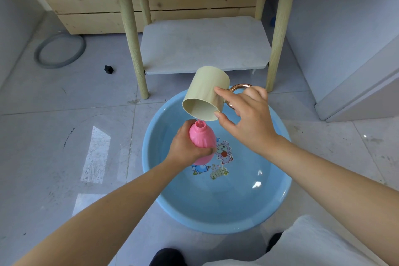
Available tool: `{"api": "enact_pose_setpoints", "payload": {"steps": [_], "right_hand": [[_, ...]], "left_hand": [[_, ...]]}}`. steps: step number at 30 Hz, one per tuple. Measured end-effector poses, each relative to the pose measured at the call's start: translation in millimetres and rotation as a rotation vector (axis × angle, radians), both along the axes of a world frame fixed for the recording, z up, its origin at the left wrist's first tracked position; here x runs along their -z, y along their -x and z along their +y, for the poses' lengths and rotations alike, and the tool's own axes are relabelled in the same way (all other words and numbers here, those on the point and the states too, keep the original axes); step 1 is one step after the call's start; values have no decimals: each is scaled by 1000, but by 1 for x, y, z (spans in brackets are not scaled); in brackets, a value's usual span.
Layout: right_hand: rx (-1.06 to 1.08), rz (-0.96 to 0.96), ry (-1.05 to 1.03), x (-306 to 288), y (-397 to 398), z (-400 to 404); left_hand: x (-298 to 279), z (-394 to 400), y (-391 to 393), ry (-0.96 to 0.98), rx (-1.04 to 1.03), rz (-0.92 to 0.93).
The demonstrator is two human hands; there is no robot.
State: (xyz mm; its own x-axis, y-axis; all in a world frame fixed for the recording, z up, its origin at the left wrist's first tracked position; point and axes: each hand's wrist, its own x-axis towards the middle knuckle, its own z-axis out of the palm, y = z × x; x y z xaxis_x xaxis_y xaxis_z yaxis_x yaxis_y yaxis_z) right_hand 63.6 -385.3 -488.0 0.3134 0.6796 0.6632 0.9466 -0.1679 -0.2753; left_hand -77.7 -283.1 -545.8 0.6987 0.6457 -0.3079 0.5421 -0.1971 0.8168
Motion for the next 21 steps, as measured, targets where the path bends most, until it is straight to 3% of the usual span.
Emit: {"api": "enact_pose_setpoints", "payload": {"steps": [21], "right_hand": [[-19,-103,20,0,-1,0]], "left_hand": [[-1,0,-1,21,-13,-16]]}}
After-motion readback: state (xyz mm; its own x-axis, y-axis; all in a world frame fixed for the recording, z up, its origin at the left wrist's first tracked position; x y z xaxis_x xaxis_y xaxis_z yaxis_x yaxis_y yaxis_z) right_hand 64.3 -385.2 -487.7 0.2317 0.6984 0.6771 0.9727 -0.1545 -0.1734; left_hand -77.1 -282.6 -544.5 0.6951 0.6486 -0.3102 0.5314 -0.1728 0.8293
